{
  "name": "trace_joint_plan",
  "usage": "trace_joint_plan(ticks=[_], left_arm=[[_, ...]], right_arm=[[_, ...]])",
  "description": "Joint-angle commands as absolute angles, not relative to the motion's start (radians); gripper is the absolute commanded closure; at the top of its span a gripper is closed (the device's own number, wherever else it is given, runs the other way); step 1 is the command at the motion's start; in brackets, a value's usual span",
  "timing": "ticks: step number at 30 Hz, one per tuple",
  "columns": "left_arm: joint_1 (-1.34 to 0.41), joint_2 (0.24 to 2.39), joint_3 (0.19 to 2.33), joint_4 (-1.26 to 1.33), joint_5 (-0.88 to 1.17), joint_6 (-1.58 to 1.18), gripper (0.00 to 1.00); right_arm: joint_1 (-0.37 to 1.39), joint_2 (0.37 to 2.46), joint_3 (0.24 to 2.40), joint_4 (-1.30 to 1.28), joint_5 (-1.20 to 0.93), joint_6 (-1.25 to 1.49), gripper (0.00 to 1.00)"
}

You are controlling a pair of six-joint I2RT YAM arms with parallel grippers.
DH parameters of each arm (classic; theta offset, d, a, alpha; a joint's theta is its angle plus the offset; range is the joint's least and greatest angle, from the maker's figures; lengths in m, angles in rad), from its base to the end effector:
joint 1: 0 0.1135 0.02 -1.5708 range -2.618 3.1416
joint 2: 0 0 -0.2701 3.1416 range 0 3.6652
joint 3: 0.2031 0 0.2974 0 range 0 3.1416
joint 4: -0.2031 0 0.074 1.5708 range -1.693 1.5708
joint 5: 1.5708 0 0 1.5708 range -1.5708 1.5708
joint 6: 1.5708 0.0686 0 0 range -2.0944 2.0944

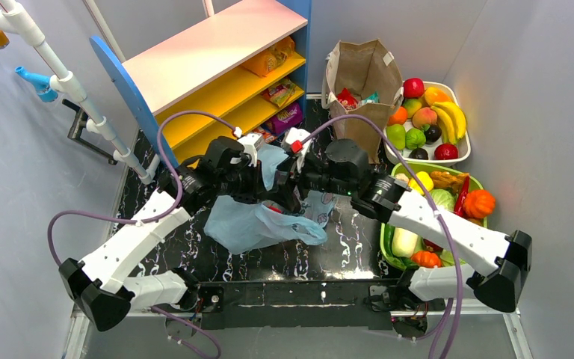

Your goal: Place the food into the grocery bag and tie it

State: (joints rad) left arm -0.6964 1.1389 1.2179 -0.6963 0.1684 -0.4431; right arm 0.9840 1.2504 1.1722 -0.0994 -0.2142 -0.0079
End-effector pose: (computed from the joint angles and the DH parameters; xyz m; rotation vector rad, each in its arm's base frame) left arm 0.2290 -0.2064 0.3596 0.3898 2.2681 -0.8039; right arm 0.1921 0.3152 0.3820 -1.0125 1.5266 0.8889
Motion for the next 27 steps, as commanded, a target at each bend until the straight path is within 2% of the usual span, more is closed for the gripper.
trace_joint_plan(ticks=[1,7,16,27], left_arm=[[-0.702,1.145,1.231,-0.750,0.168,-0.415,1.00],[-0.702,1.146,1.260,-0.767,0.163,-0.408,1.00],[-0.702,1.124,1.265,-0.795,0.151,-0.402,1.00],[-0.702,1.097,1.269,-0.823,0.109,-0.388,1.00]], right_arm=[[0.983,1.199,1.201,-0.050,-0.175,0.021,0.12],[0.983,1.180,1.196,-0.052,-0.029,0.088,0.12],[0.952,1.296,1.483,-0.366,0.323,0.121,0.11],[0.578,1.287,1.600,-0.560,0.257,0.347,0.17]])
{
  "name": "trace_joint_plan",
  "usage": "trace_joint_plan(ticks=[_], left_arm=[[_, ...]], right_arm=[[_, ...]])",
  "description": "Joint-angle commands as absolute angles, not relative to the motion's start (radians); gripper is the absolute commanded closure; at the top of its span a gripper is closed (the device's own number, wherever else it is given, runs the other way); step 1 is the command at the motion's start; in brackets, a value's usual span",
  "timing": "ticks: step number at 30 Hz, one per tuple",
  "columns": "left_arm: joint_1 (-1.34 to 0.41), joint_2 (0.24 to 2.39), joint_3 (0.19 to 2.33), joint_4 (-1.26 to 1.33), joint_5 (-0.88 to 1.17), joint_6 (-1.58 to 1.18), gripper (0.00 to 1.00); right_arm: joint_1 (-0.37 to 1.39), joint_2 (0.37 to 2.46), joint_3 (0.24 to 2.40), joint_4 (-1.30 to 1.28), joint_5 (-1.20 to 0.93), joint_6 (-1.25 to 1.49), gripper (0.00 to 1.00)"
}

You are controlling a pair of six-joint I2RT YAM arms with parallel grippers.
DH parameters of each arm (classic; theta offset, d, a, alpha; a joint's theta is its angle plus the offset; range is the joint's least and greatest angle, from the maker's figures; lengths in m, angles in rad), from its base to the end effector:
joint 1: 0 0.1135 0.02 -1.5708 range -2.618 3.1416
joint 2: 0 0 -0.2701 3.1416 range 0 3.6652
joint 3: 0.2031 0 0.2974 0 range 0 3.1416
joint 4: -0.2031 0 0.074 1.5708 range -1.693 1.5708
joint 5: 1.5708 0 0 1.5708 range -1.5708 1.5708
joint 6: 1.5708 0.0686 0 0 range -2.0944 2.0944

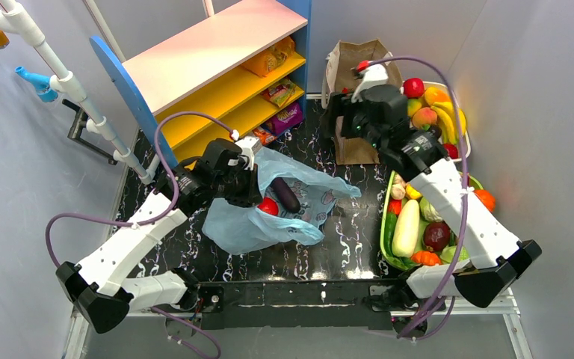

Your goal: Place the food into the grocery bag and tie it

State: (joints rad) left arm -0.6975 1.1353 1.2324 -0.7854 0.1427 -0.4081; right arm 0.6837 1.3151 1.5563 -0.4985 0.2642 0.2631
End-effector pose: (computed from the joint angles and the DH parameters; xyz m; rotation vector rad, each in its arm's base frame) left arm 0.2235 -0.2000 0.3562 0.4192 2.3243 -0.7290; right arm 0.2872 0.2109 0.4670 -0.1987 1.8292 0.4269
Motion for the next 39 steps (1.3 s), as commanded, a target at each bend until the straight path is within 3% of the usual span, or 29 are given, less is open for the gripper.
trace_joint_plan(ticks=[1,9,18,39], left_arm=[[-0.702,1.094,1.270,-0.827,0.101,-0.386,1.00],[-0.702,1.084,1.271,-0.842,0.050,-0.379,1.00],[-0.701,1.107,1.304,-0.869,-0.019,-0.354,1.00],[-0.701,1.233,1.384,-0.870,-0.067,-0.316,1.00]], right_arm=[[0.549,1.285,1.598,-0.564,0.253,0.349,0.18],[0.301,1.308,1.612,-0.627,0.266,0.421,0.17],[0.073,1.539,1.772,-0.835,0.287,0.499,0.18],[-0.070,2.038,2.083,-0.938,0.182,0.683,0.18]])
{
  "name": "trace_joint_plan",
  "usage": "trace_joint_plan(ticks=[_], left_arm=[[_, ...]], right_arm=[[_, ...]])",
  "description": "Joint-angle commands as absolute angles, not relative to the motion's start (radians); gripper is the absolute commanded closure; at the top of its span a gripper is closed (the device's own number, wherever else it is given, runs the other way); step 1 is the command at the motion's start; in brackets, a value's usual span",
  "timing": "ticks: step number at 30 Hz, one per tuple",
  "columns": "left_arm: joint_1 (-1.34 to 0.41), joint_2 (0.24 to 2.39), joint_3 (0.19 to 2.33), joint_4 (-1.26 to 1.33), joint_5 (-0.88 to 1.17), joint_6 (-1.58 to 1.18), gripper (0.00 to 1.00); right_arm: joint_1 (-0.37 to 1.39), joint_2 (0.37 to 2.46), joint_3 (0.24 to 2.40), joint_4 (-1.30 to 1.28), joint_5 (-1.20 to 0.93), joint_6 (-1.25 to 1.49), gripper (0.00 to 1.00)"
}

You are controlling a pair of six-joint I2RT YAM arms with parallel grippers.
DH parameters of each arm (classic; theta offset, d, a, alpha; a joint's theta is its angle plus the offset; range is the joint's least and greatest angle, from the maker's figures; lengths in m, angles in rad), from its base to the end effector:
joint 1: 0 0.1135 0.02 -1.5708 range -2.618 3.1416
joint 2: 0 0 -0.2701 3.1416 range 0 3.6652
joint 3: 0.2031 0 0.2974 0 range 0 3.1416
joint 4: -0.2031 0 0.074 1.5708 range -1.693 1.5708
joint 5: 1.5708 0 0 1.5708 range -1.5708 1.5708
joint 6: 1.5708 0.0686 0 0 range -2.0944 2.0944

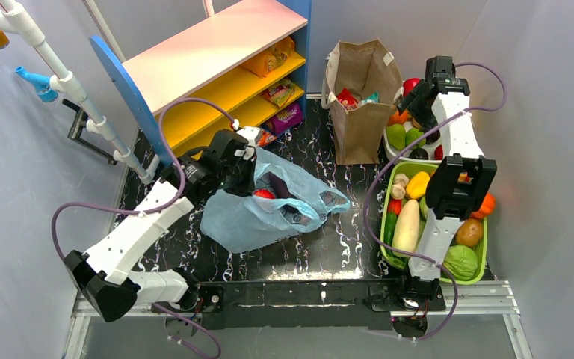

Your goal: Place the food into the grocery bag and tie it

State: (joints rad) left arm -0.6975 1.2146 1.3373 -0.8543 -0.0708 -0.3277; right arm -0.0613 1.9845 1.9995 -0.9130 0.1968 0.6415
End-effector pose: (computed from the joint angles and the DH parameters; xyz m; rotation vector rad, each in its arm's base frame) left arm 0.2434 -0.1977 0.3667 0.3940 2.3078 -0.4399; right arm 0.5052 -0.0444 0.3147 0.9203 2.2652 0.0133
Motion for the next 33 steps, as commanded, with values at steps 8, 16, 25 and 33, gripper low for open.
trace_joint_plan(ticks=[8,16,25,33], left_arm=[[-0.699,1.294,1.427,-0.874,-0.064,-0.304,1.00],[-0.691,1.349,1.464,-0.885,-0.077,-0.281,1.00],[-0.678,1.413,1.508,-0.883,-0.080,-0.263,1.00],[-0.666,1.448,1.526,-0.880,-0.091,-0.263,1.00]], right_arm=[[-0.070,2.180,2.195,-0.949,0.161,0.716,0.11],[-0.070,2.262,2.232,-0.942,0.160,0.718,0.10],[-0.071,2.306,2.215,-0.901,0.163,0.695,0.09],[-0.072,2.348,2.228,-0.843,0.167,0.693,0.10]])
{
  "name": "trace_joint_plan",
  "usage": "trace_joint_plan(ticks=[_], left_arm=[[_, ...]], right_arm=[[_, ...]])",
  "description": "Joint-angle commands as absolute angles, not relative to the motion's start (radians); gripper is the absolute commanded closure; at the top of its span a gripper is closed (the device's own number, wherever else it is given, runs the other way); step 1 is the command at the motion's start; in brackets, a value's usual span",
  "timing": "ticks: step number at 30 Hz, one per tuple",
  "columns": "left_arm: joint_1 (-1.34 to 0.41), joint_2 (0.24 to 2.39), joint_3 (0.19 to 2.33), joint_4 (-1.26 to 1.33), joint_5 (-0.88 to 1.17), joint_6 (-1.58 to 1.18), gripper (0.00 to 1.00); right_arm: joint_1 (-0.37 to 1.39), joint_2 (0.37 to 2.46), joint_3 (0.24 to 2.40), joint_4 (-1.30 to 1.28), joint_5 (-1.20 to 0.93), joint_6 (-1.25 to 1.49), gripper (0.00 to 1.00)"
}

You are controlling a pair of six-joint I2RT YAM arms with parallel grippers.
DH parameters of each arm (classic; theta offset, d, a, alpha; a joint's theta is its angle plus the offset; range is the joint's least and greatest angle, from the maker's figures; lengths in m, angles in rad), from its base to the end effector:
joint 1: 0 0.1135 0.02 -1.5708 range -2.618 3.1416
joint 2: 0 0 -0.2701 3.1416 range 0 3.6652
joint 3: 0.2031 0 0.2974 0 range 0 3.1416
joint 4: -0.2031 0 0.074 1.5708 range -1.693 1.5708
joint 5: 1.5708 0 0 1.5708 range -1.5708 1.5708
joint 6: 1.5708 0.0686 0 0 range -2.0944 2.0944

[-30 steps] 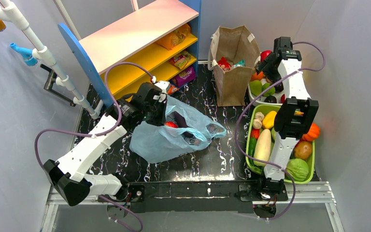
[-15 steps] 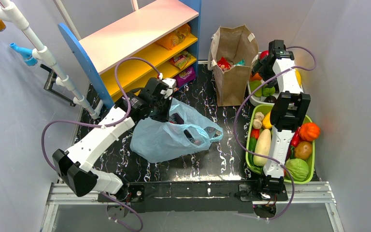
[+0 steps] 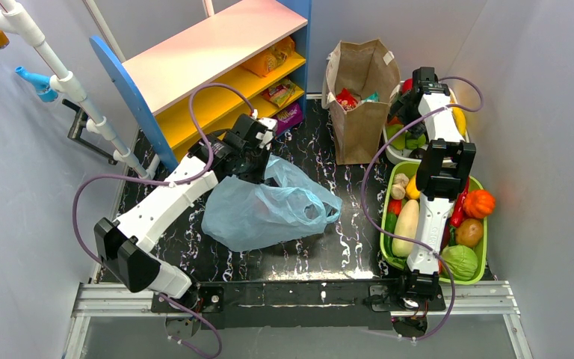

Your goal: Place the food into the grocery bag and tie it

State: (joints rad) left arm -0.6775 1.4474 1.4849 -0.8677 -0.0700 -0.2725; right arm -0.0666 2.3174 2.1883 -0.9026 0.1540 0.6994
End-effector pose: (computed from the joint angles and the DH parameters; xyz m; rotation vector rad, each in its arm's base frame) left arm 0.2926 -0.2293 0.3473 0.4562 2.3860 -0.3556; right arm 0.5708 -0.0486 0.2121 1.0163 2.3751 0.0326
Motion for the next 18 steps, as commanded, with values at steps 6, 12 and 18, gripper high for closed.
trace_joint_plan(ticks=[6,12,18], left_arm=[[-0.661,1.457,1.528,-0.873,-0.107,-0.273,1.00],[-0.655,1.462,1.527,-0.864,-0.117,-0.281,1.00],[-0.652,1.464,1.535,-0.862,-0.111,-0.281,1.00]], right_arm=[[-0.070,2.380,2.250,-0.857,0.173,0.685,0.13],[-0.070,2.390,2.238,-0.863,0.150,0.663,0.29],[-0.070,2.372,2.246,-0.867,0.135,0.629,0.72]])
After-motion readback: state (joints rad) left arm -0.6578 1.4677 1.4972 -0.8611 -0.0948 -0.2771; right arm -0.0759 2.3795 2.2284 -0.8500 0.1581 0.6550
